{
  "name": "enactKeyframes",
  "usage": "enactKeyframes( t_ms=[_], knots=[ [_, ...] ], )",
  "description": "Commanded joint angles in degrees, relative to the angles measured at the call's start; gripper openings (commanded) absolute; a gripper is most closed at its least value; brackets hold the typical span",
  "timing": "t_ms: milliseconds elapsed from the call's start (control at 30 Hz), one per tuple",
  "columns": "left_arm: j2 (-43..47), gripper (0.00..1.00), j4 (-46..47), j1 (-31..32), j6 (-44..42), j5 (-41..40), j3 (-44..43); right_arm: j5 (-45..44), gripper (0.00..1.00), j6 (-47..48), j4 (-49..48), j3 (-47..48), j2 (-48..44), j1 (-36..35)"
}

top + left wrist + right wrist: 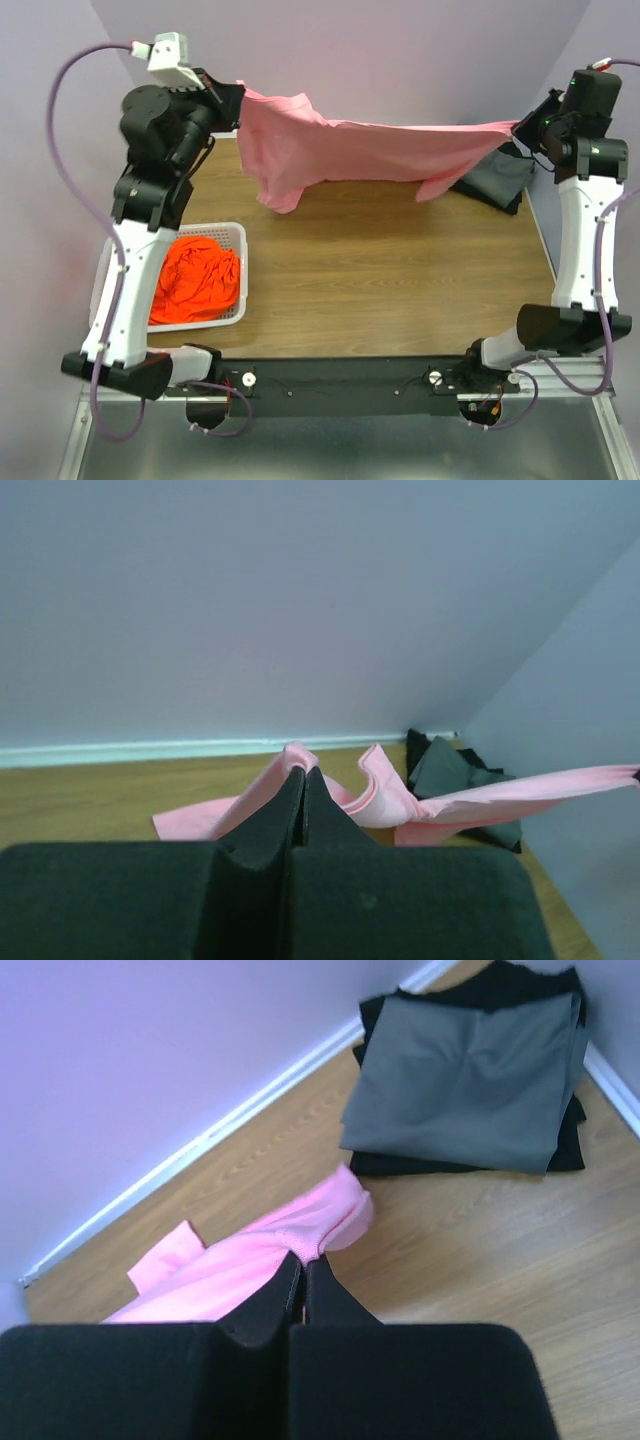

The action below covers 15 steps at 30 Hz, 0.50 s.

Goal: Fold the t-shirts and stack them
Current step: Flatten the tshirt out

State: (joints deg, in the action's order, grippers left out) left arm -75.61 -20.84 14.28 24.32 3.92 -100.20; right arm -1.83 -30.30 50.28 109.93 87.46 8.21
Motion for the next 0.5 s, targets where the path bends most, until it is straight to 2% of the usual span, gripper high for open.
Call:
enactKeyframes(
  t_ms=[0,200,333,467],
  knots=[
    [7.1,0.00,3.6,0.4,-2.8,3.5,0.5,0.3,0.02,3.9,-1.2,2.7,-8.6,0.1],
    [15.5,0.00,3.4,0.6,-4.0,4.9,0.9,-0.4,0.02,6.8,-6.2,2.9,-18.7,0.1],
    [16.6,0.00,3.4,0.6,-4.2,7.1,-2.4,-1.7,0.02,6.6,-6.4,4.9,-19.9,0.1],
    [14.1,0.00,3.5,0.6,-4.2,8.9,-3.2,-2.1,0.02,6.1,-6.4,3.9,-18.3,0.1]
  ],
)
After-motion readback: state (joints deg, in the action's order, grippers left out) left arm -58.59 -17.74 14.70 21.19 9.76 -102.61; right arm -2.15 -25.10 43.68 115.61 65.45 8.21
